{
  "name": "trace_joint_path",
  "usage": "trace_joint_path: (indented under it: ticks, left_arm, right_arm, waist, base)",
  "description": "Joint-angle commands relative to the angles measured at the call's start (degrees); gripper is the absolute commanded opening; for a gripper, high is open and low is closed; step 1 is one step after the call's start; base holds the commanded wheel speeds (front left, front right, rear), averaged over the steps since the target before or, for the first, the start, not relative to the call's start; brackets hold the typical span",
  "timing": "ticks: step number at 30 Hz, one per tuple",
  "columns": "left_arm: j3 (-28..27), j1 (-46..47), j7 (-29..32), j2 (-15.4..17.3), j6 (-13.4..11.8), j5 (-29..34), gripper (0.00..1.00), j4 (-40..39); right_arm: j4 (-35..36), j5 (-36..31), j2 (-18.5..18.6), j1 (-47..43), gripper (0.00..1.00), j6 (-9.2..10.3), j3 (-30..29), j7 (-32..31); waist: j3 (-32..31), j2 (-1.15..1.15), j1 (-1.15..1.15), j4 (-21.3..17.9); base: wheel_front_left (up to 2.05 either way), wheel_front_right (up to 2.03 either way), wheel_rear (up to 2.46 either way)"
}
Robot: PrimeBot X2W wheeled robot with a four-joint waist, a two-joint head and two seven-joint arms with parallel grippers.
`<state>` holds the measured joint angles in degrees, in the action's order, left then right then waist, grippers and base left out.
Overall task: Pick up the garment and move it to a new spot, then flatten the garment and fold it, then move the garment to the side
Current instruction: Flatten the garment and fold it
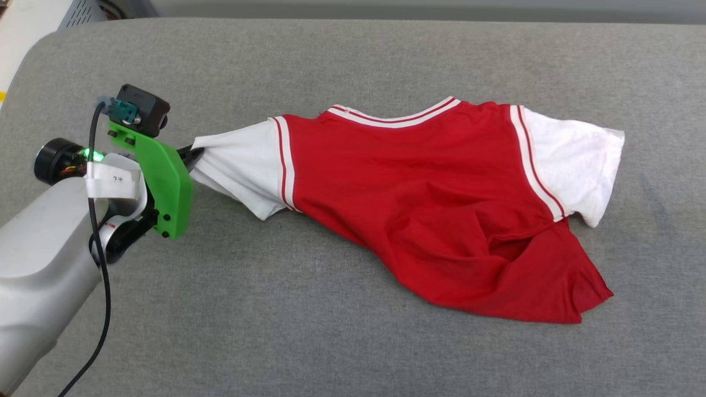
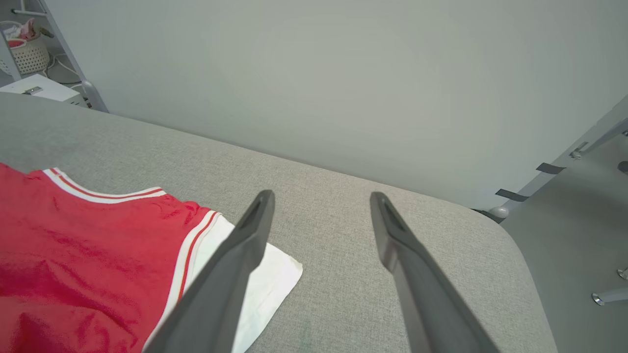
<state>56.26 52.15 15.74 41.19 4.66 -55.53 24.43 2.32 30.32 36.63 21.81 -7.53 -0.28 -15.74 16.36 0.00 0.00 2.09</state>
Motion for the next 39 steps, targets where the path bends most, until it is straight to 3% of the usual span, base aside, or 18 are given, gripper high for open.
trace_joint_path:
  ticks: [1,7,13,22,32,33,34,35,39]
  left_arm:
    - [-0.3,-0.7,-0.5,0.2,-0.8,0.1,0.0,-1.0]
    - [-0.4,0.6,-1.4,-0.5,-2.9,1.7,0.0,-4.8]
    - [-0.4,2.4,-2.2,-1.6,-4.2,3.4,0.0,-7.6]
    - [0.0,4.3,-2.3,-2.4,-5.4,5.2,0.0,-10.4]
    - [0.4,4.5,-2.5,-2.9,-5.5,5.4,0.0,-10.3]
    - [0.5,4.3,-2.5,-2.8,-5.5,5.4,0.0,-10.1]
    - [0.5,4.1,-2.5,-2.7,-5.4,5.3,0.0,-9.9]
    - [0.6,3.9,-2.7,-2.7,-5.4,5.3,0.0,-9.7]
    - [0.5,3.1,-3.8,-2.4,-5.2,5.0,0.0,-8.9]
  right_arm:
    - [-0.2,2.3,1.6,2.5,1.0,0.04,1.9,-4.6]
    - [-4.4,10.8,8.1,12.0,1.0,0.04,10.0,-25.8]
    - [-11.3,12.2,9.4,19.6,1.0,0.04,15.3,-37.2]
    - [-23.1,10.5,4.6,25.5,1.0,0.04,18.4,-37.0]
    - [-30.5,12.6,2.4,20.6,1.0,0.04,26.3,-33.7]
    - [-30.6,13.5,2.3,20.4,0.71,0.04,26.6,-32.8]
    - [-30.6,13.9,2.4,20.4,0.16,0.04,26.7,-31.7]
    - [-30.5,14.1,2.7,20.6,0.0,0.04,26.9,-29.9]
    - [-29.2,14.1,3.8,22.5,0.0,0.04,27.7,-21.7]
  waist:
    - [1.2,0.0,0.0,0.9]
    - [4.4,0.0,0.0,2.5]
    - [7.7,0.0,0.0,4.6]
    - [11.7,0.0,0.0,6.4]
    - [12.4,0.0,0.0,6.4]
    - [12.1,0.0,0.0,6.1]
    - [11.8,0.0,0.0,5.9]
    - [11.3,0.0,0.0,5.7]
    - [8.4,0.0,0.0,4.6]
  base:
    - [0.0,0.0,0.0]
    - [0.0,0.0,0.0]
    - [0.0,0.0,0.0]
    - [0.0,0.0,0.0]
    - [0.0,0.0,0.0]
    - [0.0,0.0,0.0]
    - [0.0,0.0,0.0]
    - [0.0,0.0,0.0]
    - [0.0,0.0,0.0]
